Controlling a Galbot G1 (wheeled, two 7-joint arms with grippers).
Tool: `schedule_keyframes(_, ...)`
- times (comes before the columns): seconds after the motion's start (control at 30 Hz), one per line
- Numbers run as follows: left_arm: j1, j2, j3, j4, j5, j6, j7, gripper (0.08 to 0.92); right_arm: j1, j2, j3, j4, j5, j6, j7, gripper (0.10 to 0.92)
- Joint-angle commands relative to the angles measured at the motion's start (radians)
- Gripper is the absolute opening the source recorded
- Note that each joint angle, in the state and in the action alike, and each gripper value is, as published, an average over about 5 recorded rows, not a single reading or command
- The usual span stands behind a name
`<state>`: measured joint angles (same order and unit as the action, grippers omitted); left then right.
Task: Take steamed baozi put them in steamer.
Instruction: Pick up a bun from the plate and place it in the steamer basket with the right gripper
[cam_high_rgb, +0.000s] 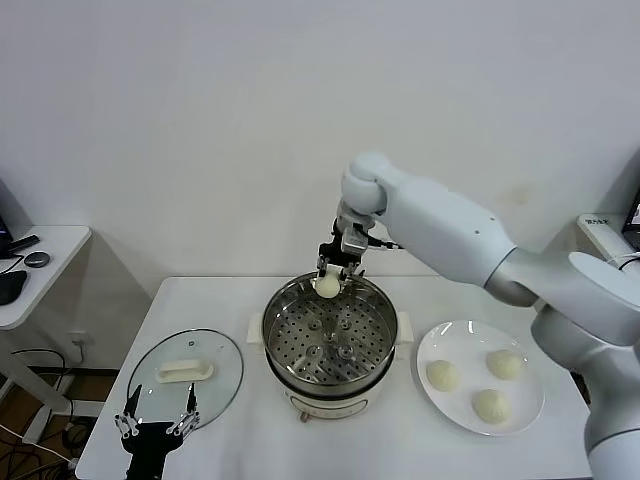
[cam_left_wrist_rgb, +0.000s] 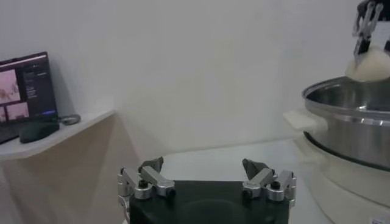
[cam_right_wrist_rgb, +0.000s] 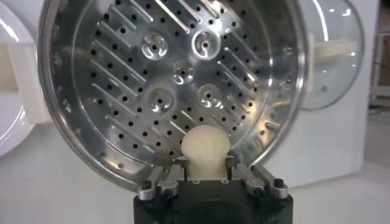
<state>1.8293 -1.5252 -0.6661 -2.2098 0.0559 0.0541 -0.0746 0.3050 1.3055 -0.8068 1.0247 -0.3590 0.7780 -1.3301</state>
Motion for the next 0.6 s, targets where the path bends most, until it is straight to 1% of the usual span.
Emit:
schedule_keyframes(0.03,0.001,-0.001,-0.001,0.001,-0.001,0.002,0.001,0.823,-0.049,0.043,0.003,-0.041,-0.101,0.049,0.002,0.407)
schedule_keyframes(0.37,0.004,-0.001,-0.003,0.005,-0.003,0.000,-0.004,0.823,-0.086,0.056,0.024,-0.068,-0.136,0.049,0.048,0.409)
schedule_keyframes(0.47,0.001,-0.003,-0.003,0.008,-0.003,0.000,-0.004,0.823,-0.090,0.065,0.024,-0.083,-0.134,0.049,0.056,0.423)
schedule_keyframes(0.6,0.000,-0.002,-0.003,0.010,-0.004,0.000,-0.004,0.823,-0.093,0.070,0.024,-0.089,-0.137,0.046,0.060,0.503)
